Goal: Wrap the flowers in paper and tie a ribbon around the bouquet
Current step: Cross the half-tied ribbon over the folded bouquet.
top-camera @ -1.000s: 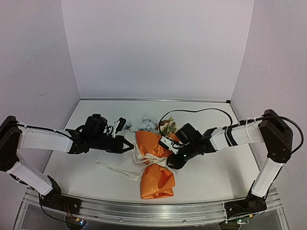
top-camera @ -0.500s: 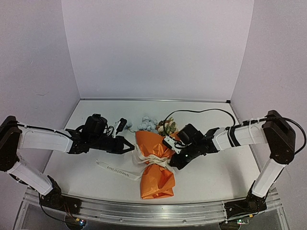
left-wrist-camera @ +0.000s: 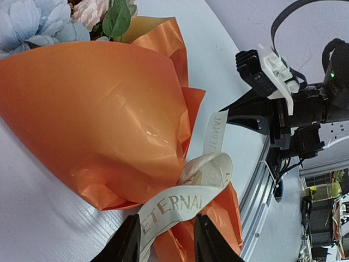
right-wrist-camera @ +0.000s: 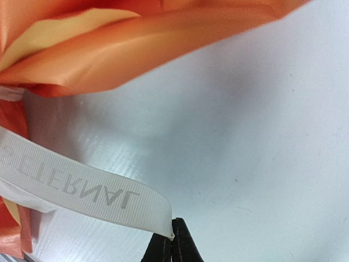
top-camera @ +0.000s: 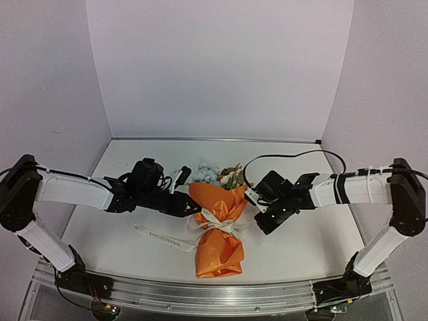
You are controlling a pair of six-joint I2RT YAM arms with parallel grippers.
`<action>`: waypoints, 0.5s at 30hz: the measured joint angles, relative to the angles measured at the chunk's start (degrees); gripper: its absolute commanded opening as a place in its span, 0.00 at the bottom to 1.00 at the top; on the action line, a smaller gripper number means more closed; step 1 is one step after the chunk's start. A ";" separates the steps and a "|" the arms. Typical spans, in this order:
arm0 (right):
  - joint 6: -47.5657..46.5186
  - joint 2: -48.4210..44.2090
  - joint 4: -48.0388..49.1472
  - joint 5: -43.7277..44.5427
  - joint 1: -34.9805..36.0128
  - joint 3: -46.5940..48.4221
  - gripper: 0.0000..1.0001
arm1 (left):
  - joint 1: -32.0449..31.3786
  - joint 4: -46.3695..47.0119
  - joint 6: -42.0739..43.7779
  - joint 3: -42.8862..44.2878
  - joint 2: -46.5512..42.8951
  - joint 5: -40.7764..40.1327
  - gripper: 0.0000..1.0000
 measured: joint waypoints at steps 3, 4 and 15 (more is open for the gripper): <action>1.01 -1.04 -1.97 2.76 0.00 -0.58 0.00 | -0.34 -1.42 0.16 -0.02 -0.18 -2.42 0.53; 1.33 -1.36 -2.58 3.63 0.00 -0.94 0.00 | -0.34 -2.11 0.08 -0.03 -0.47 -3.35 0.55; 3.38 -2.25 -7.12 8.96 0.00 -2.17 0.00 | -3.01 -6.68 0.75 -3.25 -5.53 -9.75 0.56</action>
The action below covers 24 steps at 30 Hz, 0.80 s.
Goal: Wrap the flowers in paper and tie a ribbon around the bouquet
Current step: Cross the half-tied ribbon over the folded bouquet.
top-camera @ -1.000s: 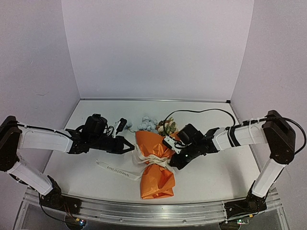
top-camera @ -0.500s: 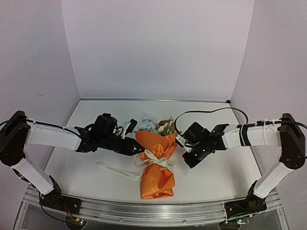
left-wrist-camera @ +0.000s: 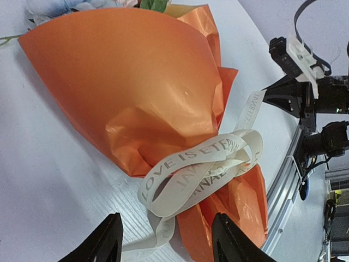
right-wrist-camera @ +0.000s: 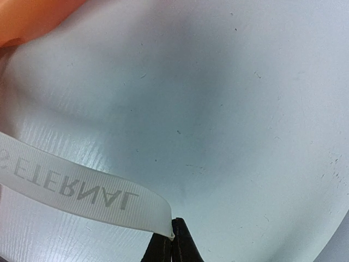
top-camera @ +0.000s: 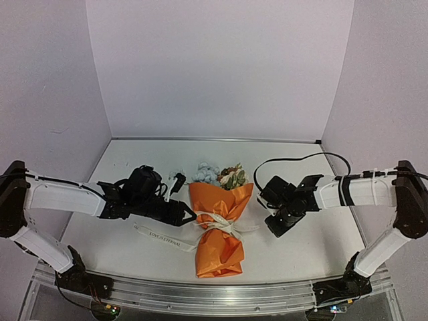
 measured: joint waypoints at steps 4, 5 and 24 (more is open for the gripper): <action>0.33 -0.04 -0.62 0.50 0.00 0.00 0.00 | -2.03 -0.21 -1.41 -0.01 1.80 -0.98 0.56; 0.37 -0.04 -0.72 0.55 0.00 0.00 0.00 | -2.24 -0.18 -2.09 -0.01 2.52 -1.23 0.55; 0.45 -1.99 -2.04 1.75 0.00 -0.29 0.00 | -2.67 4.86 -9.40 0.32 9.23 -3.00 0.40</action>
